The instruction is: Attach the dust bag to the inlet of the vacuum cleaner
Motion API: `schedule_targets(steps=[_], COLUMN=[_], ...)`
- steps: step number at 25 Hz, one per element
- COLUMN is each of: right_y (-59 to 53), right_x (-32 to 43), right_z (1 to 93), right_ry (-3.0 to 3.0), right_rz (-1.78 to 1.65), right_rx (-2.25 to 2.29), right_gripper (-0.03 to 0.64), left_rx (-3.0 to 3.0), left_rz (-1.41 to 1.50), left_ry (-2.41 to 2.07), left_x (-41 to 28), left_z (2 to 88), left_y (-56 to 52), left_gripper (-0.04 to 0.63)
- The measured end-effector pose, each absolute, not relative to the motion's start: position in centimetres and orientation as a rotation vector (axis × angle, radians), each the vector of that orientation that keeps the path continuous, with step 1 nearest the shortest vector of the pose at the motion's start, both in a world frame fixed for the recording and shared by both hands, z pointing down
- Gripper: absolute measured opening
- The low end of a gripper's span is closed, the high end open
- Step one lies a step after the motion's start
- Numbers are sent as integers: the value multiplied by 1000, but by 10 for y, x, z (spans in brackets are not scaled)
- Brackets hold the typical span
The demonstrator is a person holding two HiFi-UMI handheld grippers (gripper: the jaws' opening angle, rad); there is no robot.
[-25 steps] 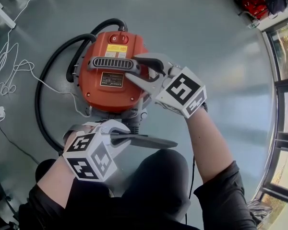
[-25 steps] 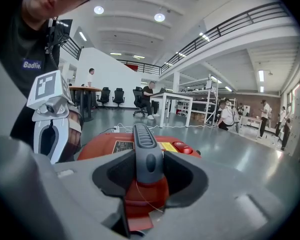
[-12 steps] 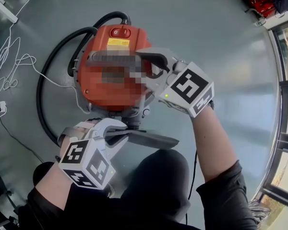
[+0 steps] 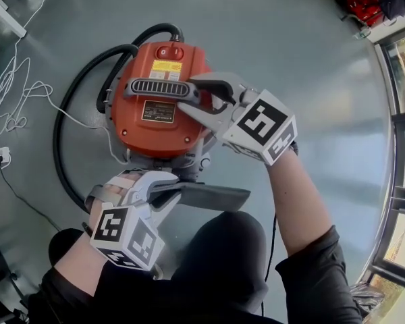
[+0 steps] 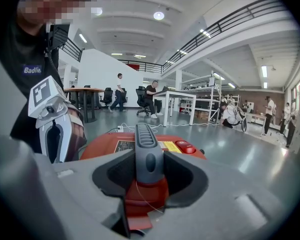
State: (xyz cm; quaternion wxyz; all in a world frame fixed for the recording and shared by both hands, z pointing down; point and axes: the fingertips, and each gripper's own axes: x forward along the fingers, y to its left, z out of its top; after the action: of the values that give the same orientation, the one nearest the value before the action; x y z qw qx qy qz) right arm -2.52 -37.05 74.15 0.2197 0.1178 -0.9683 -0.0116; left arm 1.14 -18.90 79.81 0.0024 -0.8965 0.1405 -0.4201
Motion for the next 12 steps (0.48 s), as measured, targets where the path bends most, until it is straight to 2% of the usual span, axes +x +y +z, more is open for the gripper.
schedule_targets(steps=[8,12], right_y=[-371,-371], right_x=[-25,-25], right_z=[741,741], right_ry=[-2673,-2672], right_rz=[-26,-22], right_rx=[338,356], right_gripper=[152,152], left_rx=[-2682,-2727], left_rz=[-1328,-1297], left_ry=[204,409], left_x=[19,17], left_z=[800,797], left_y=[-191,-193], left_gripper=[110,114])
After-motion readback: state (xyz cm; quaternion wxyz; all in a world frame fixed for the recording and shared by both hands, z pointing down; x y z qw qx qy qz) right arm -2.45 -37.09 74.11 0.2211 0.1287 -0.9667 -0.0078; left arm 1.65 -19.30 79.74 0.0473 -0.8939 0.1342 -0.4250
